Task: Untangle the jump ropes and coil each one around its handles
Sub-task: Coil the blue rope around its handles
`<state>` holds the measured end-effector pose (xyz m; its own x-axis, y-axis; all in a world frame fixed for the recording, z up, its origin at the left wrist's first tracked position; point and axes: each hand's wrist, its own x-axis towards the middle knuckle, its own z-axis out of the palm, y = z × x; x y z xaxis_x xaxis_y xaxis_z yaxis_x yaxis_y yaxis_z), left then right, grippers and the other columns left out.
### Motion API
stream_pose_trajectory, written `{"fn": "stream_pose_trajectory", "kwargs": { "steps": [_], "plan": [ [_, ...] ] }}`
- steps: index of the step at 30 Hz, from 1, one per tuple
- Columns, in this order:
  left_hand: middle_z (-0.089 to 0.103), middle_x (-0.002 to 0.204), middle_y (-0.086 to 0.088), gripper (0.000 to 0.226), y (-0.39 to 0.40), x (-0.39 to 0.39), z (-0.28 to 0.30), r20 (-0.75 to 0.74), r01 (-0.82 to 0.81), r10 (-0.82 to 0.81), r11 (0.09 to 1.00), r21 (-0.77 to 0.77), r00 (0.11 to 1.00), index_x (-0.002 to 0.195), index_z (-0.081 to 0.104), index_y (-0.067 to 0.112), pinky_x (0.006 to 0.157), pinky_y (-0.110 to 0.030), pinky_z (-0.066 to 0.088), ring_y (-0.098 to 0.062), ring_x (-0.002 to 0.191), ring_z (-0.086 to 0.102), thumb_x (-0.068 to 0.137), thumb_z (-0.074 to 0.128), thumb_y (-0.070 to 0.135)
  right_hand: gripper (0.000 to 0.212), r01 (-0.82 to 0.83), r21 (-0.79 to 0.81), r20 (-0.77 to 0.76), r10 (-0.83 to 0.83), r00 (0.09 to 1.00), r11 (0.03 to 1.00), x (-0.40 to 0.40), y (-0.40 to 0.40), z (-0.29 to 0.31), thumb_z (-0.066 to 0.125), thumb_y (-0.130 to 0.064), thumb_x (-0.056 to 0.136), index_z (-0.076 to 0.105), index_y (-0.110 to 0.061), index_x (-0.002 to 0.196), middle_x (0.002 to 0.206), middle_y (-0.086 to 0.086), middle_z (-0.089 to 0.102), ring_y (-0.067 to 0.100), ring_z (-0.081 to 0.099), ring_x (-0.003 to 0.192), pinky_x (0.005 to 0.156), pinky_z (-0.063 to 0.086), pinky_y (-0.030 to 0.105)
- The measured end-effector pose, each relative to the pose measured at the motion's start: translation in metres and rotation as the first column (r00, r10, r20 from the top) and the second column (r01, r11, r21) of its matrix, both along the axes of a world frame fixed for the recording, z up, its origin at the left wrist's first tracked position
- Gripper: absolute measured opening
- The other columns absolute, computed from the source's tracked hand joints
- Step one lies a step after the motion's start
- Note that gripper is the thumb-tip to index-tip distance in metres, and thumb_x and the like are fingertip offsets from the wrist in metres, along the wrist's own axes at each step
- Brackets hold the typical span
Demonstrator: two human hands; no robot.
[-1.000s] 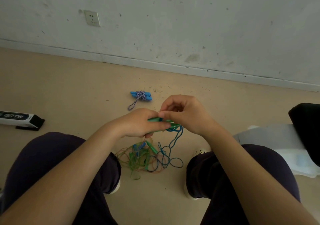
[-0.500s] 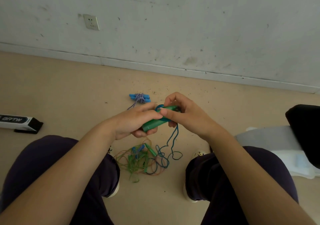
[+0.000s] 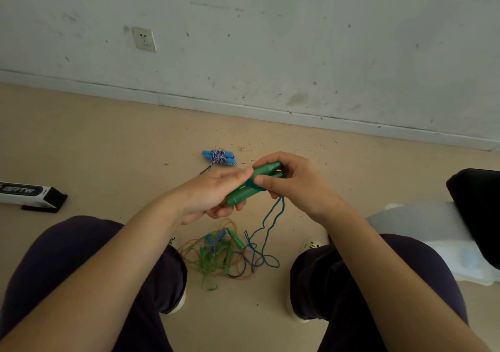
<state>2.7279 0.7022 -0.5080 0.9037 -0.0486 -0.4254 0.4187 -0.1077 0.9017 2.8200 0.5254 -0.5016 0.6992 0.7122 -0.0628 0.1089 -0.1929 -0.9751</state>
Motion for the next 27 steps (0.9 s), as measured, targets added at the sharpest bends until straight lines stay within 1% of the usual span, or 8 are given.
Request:
{"fn": "stream_pose_trajectory", "kwargs": {
  "steps": [7,10,13,17,20,22,24,27],
  "plan": [
    [0.058,0.076,-0.005,0.037,-0.001,-0.002,0.002,0.044,0.029,-0.028,0.999,-0.026,0.999,0.116,0.060,0.005,0.042,-0.017,0.027,-0.011,0.048,0.040,0.105,0.040,0.034,0.029,-0.049,0.030,-0.096,0.052,0.994,0.998,0.002,-0.001,0.002,0.078,-0.013,0.079,0.068,-0.010,0.106,0.085,0.004,0.068,0.017,0.062,0.070,0.069,0.052,0.029],
    [0.060,0.079,-0.007,0.030,-0.002,-0.001,0.005,0.092,-0.008,0.011,0.999,-0.037,0.996,0.103,0.060,0.005,0.043,-0.018,0.028,-0.011,0.049,0.043,0.105,0.040,0.027,0.036,0.010,0.083,-0.169,0.004,0.986,0.997,0.003,0.001,0.000,0.077,-0.021,0.076,0.065,-0.006,0.107,0.089,0.008,0.069,0.021,0.065,0.073,0.073,0.055,0.033],
    [0.062,0.076,-0.004,0.027,-0.004,0.001,0.005,0.127,-0.053,0.061,0.996,-0.067,0.990,0.105,0.060,0.005,0.043,-0.019,0.028,-0.012,0.051,0.046,0.105,0.039,0.022,0.044,0.023,0.116,-0.231,0.005,0.973,0.993,0.004,0.002,-0.003,0.076,-0.030,0.078,0.064,-0.003,0.111,0.099,0.013,0.070,0.024,0.066,0.083,0.082,0.053,0.037],
    [0.061,0.076,-0.004,0.029,-0.004,0.003,0.002,0.141,-0.108,0.120,0.990,-0.093,0.983,0.108,0.059,0.004,0.043,-0.021,0.027,-0.011,0.051,0.046,0.105,0.041,0.026,0.041,0.038,0.129,-0.233,-0.007,0.972,0.991,0.001,0.006,-0.007,0.069,-0.029,0.085,0.066,0.001,0.112,0.096,0.014,0.070,0.020,0.063,0.080,0.076,0.049,0.033],
    [0.060,0.077,-0.004,0.045,-0.004,0.002,0.001,0.131,-0.114,0.124,0.990,-0.080,0.984,0.107,0.059,0.002,0.042,-0.020,0.028,-0.010,0.050,0.045,0.102,0.043,0.044,0.036,0.020,0.100,-0.201,0.001,0.980,0.995,-0.001,0.008,-0.009,0.066,-0.027,0.088,0.066,0.001,0.111,0.093,0.013,0.070,0.021,0.061,0.077,0.073,0.049,0.033],
    [0.060,0.077,-0.003,0.053,-0.004,0.002,0.001,0.129,-0.104,0.113,0.992,-0.072,0.985,0.105,0.059,0.002,0.042,-0.019,0.028,-0.009,0.051,0.045,0.098,0.044,0.052,0.035,0.004,0.077,-0.175,0.009,0.985,0.997,-0.001,0.008,-0.008,0.066,-0.027,0.089,0.067,0.002,0.109,0.091,0.013,0.069,0.021,0.061,0.076,0.073,0.050,0.034],
    [0.061,0.078,-0.005,0.045,-0.004,0.003,0.000,0.119,-0.114,0.122,0.991,-0.077,0.985,0.110,0.057,0.004,0.043,-0.020,0.028,-0.010,0.051,0.046,0.101,0.045,0.046,0.033,-0.006,0.056,-0.141,0.013,0.990,0.998,0.000,0.007,-0.006,0.065,-0.026,0.091,0.067,0.001,0.108,0.089,0.014,0.069,0.020,0.061,0.075,0.073,0.050,0.035],
    [0.061,0.075,-0.005,0.025,-0.003,0.004,-0.002,0.112,-0.142,0.156,0.983,-0.118,0.981,0.125,0.056,0.027,0.044,-0.022,0.029,-0.013,0.053,0.047,0.103,0.046,0.030,0.042,-0.020,0.058,-0.135,0.027,0.990,0.998,-0.001,0.006,-0.005,0.064,-0.036,0.088,0.067,0.001,0.109,0.087,0.015,0.067,0.021,0.060,0.073,0.071,0.049,0.034]
  ]
}}
